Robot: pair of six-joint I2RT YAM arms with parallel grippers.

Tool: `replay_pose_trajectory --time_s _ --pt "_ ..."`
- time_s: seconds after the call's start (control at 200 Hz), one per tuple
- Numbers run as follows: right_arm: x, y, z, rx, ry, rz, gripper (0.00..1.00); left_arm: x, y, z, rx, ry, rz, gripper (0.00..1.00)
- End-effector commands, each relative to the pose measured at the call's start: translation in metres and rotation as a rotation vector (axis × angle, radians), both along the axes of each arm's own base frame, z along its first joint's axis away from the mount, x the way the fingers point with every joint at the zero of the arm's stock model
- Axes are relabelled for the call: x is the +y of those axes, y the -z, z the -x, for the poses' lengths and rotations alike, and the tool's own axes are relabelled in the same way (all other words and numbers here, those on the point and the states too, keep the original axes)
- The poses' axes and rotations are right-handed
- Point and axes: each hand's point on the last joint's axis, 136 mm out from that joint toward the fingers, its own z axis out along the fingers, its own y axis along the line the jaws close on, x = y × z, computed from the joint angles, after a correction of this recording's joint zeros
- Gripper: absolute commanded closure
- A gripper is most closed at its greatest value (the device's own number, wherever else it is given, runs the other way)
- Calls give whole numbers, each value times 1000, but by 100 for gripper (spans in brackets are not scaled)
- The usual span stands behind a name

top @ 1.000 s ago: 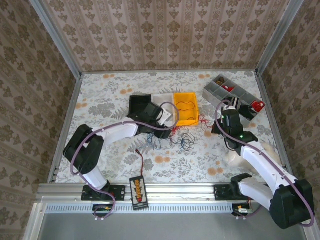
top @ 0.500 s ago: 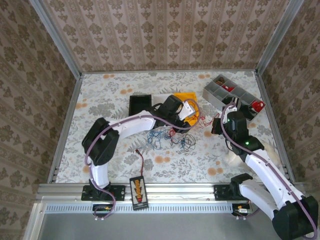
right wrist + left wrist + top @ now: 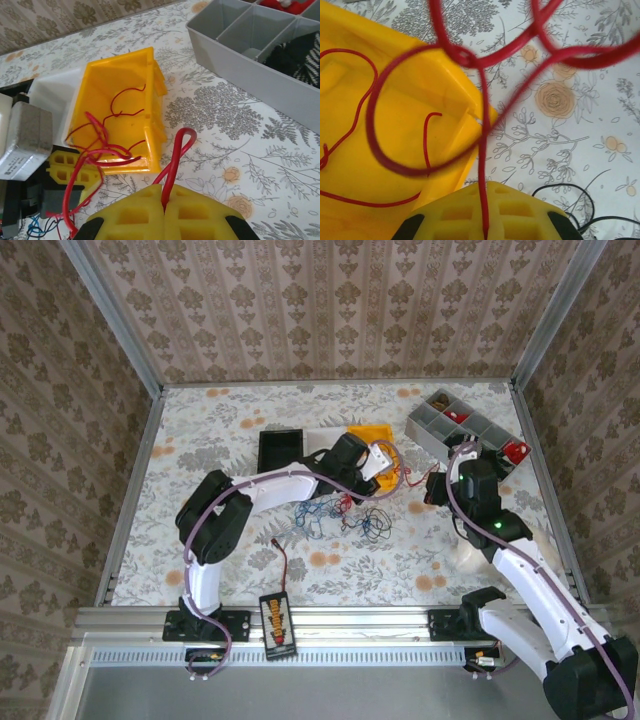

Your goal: Untangle the cables

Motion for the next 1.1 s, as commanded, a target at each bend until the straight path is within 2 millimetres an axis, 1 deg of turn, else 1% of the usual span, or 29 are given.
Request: replay_pose_trajectory --time_s 0.0,0.085,0.115,0.125,0.17,0.215,0.36,0.455,0.5,0.605,0.695,0.785,0.88,0.98,1.095 --pt "-21 -15 -3 -8 100 26 100 20 -23 -11 -13 -93 64 100" --pt "-43 -11 -2 16 196 72 100 43 -28 -10 16 -151 87 100" --pt "-50 -9 -1 24 225 83 100 52 -28 -6 26 -162 87 100" --pt "-52 -8 0 27 234 85 100 55 -26 -6 31 -169 81 100" --pt "-62 -7 1 35 272 91 100 69 -25 0 35 -188 69 100" --pt "-71 -5 2 44 307 94 100 84 -21 6 42 -208 48 100" --pt "-92 -3 3 63 378 100 100 126 -4 28 75 -261 -19 100" --pt "-102 -3 3 73 411 101 100 145 3 39 94 -289 -42 100" --pt "-107 -4 3 77 428 96 100 154 6 41 102 -310 -50 100" --pt "-113 -8 1 80 435 97 100 166 7 46 109 -330 -57 100" --pt "-101 -15 -8 51 359 76 100 165 6 51 112 -301 -52 100" --pt "-79 -22 -18 17 257 22 100 160 7 52 128 -284 -42 100" --pt "-50 -25 -28 12 150 13 100 148 2 53 147 -246 0 100" --pt "-19 -23 -40 16 66 23 99 138 -3 49 150 -240 39 100" --pt "14 -16 -59 33 0 5 98 133 -8 44 134 -252 66 100"
